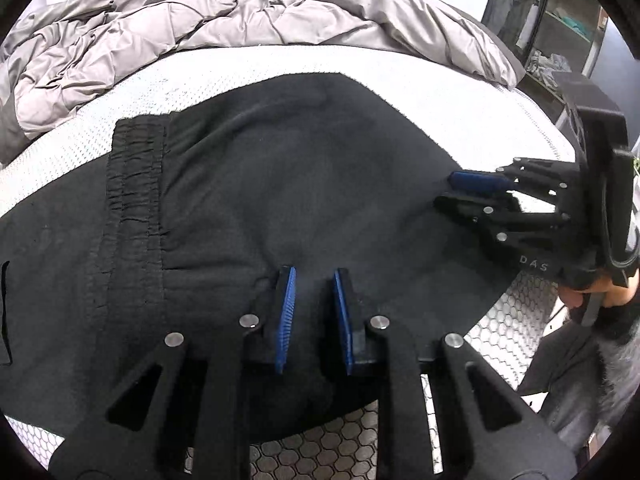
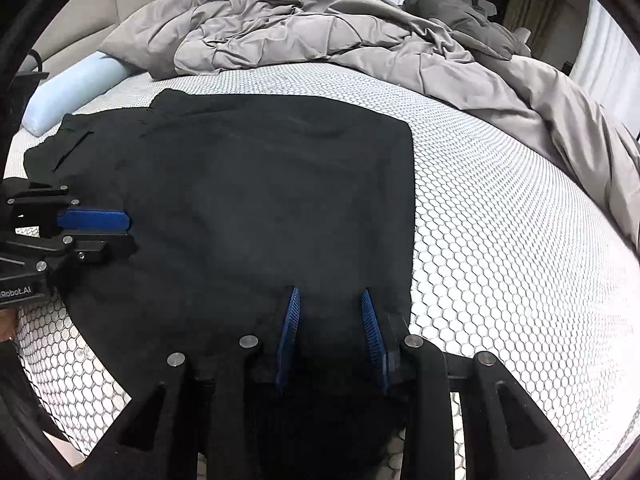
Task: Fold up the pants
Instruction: 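Grasp the pants beside the drawstring waistband with the left gripper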
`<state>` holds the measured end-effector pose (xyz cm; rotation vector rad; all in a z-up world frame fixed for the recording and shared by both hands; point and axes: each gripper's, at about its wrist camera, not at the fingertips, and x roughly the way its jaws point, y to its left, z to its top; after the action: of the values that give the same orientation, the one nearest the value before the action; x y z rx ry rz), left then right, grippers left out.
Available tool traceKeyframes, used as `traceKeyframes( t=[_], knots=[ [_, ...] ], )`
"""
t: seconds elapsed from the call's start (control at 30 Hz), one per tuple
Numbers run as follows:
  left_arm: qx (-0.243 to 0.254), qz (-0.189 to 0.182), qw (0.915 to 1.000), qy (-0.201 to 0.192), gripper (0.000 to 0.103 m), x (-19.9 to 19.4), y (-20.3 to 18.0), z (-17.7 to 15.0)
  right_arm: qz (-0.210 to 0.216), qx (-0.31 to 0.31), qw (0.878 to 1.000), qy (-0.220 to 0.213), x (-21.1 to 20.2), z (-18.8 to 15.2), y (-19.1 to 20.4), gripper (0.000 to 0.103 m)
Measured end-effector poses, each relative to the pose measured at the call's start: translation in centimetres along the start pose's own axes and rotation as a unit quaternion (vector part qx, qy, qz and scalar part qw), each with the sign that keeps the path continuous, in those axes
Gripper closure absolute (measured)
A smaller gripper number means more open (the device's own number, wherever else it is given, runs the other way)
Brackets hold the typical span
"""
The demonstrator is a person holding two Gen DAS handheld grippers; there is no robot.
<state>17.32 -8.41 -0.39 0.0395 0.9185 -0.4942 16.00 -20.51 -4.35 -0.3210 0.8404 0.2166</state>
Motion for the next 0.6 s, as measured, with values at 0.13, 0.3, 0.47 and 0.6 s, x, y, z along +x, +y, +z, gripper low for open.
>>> traceKeyframes(
  t=[0.13, 0.3, 0.47, 0.6],
  knots=[
    [-0.036, -0.031, 0.9978, -0.046, 0.085, -2.1, 1.7, 1.5, 0.058, 0.036, 0.998, -0.017, -1.0, 0.8, -0.7, 0.071],
    [-0.068, -0.031, 0.9969, -0.023, 0.085, -0.1, 3.7, 2.9, 0.108, 0.069, 0.991, -0.045, -1.5, 3.4, 0.6, 0.071],
    [-0.085, -0.051, 0.9950, 0.005, 0.092, 2.3, 5.8, 2.2, 0.118, 0.048, 0.992, -0.007, 2.1, 5.2, 3.2, 0.071],
    [-0.093, -0.064, 0.9936, 0.007, 0.095, 2.3, 6.5, 1.7, -0.001, 0.010, 1.000, 0.011, 3.1, 4.8, 2.5, 0.071]
  ],
)
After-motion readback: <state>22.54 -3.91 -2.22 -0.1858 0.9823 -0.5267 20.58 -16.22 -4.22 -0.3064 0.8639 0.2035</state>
